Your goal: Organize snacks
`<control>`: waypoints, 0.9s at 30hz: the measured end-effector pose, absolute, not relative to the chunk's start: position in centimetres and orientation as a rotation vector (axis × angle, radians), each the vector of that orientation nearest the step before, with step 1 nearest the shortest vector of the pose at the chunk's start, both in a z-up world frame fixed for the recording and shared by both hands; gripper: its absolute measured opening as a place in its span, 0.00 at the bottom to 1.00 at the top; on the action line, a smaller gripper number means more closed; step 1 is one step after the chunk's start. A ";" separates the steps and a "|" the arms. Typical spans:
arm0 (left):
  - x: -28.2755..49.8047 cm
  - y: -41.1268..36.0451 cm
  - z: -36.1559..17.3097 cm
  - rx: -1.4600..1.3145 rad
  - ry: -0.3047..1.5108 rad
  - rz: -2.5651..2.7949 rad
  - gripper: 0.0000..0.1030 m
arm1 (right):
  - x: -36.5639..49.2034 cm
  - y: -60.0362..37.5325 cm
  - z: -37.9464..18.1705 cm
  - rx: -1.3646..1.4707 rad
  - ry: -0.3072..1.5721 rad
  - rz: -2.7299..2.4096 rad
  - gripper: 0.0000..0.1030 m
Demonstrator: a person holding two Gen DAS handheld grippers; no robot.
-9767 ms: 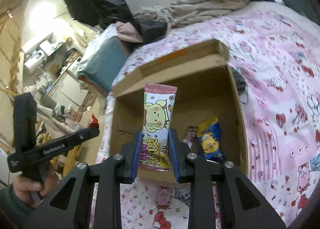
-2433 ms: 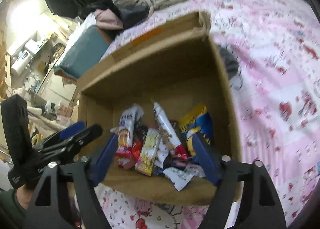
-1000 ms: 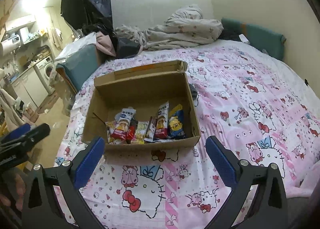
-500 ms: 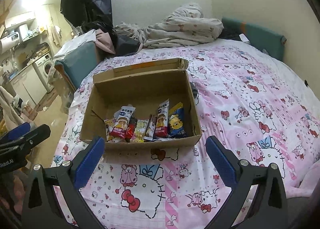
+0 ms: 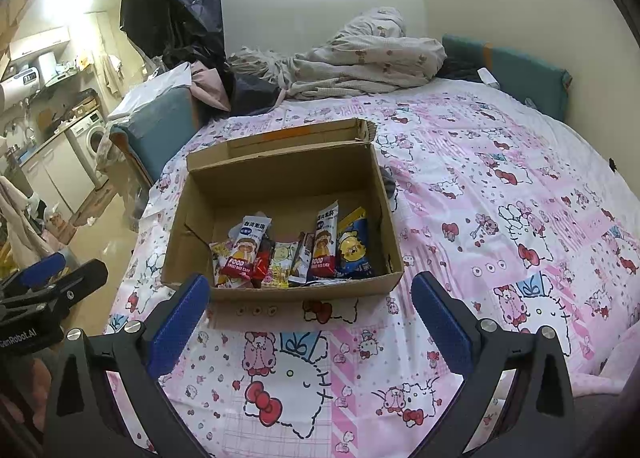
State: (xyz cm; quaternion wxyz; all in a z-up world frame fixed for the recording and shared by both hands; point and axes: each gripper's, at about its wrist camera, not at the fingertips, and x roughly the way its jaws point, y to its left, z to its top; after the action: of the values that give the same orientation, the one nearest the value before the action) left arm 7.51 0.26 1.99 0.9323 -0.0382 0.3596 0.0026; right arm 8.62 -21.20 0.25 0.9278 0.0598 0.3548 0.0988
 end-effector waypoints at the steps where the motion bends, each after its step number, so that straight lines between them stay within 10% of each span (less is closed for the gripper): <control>1: 7.5 0.3 2.0 -0.079 0.736 0.003 1.00 | 8.6 -21.2 0.3 0.126 0.727 0.203 1.00; 27: 7.7 0.3 1.7 -0.089 0.744 0.007 1.00 | 8.7 -21.3 0.5 0.135 0.723 0.197 1.00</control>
State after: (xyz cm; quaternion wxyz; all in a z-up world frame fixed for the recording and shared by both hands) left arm 7.67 0.34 1.68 0.9306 -0.0435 0.3635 0.0033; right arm 8.65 -21.29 0.45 0.9284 0.0657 0.3529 0.0962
